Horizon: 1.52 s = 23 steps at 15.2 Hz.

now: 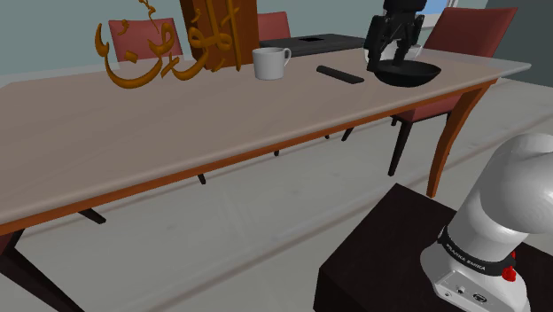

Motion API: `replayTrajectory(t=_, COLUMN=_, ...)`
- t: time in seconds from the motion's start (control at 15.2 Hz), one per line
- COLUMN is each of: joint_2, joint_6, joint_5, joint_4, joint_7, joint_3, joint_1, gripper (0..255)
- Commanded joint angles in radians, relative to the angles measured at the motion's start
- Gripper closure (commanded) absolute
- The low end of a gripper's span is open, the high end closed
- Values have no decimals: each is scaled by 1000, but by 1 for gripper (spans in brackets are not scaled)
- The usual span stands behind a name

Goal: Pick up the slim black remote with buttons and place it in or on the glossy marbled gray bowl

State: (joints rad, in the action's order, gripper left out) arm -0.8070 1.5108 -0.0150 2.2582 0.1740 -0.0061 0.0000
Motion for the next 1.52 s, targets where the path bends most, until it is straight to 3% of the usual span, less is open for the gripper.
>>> replayTrajectory(t=0.0, joint_2=0, joint_6=0, joint_5=0, joint_4=0, joint_7=0, joint_3=0, joint_1=0, gripper=0)
replayTrajectory(t=0.53, joint_2=297, joint_6=87, joint_5=4, joint_4=-183, joint_7=-20, joint_3=-84, joint_1=-40, gripper=0)
replayTrajectory(t=0.99, joint_2=563, joint_6=107, joint_5=-27, joint_4=-399, joint_7=-47, joint_3=-158, joint_1=-68, gripper=0)
replayTrajectory(t=1.45, joint_2=549, joint_6=202, joint_5=-27, joint_4=-291, joint_7=-46, joint_3=-155, joint_1=-67, gripper=0)
